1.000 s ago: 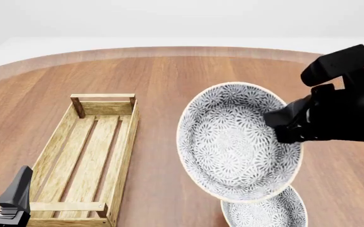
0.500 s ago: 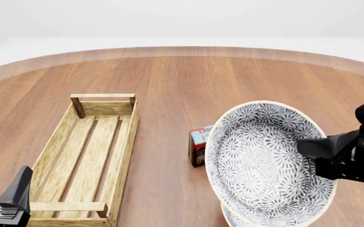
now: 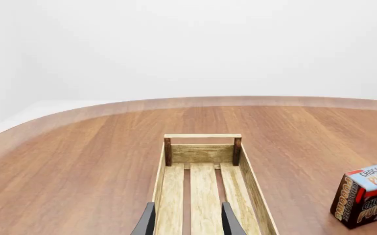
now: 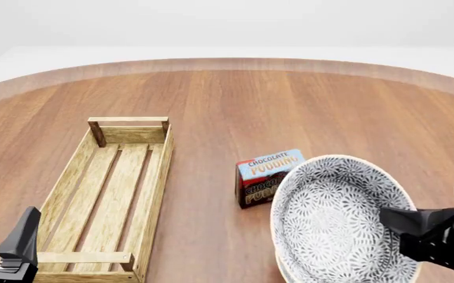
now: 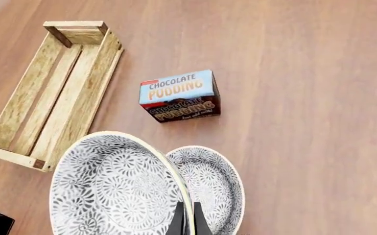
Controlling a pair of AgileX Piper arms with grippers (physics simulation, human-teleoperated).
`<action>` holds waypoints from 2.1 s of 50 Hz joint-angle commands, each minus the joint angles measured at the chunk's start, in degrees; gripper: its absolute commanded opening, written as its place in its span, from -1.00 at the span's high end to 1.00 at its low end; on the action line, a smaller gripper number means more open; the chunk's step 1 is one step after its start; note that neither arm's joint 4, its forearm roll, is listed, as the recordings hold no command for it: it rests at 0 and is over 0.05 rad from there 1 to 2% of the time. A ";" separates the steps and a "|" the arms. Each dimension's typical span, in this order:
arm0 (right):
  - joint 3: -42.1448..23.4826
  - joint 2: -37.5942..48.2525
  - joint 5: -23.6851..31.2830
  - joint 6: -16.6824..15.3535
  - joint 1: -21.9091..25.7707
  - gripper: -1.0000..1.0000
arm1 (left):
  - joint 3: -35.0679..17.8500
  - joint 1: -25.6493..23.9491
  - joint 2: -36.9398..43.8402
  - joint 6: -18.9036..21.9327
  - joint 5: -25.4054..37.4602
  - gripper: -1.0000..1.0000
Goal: Stack the left bowl on the right bowl and place them in the tray.
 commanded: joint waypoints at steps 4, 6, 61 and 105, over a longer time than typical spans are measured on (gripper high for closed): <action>6.73 -2.45 -4.09 2.21 -1.66 1.00 | 0.00 0.00 0.00 0.00 0.00 -1.00; 7.35 -2.21 -4.75 2.07 -2.33 1.00 | 0.00 0.00 0.00 0.00 0.00 -1.00; 20.19 -1.28 -16.19 6.13 -6.61 1.00 | 0.00 0.00 0.00 0.00 0.00 -1.00; 19.10 1.21 -16.57 3.01 -9.42 -1.00 | 0.00 0.00 0.00 0.00 0.00 -1.00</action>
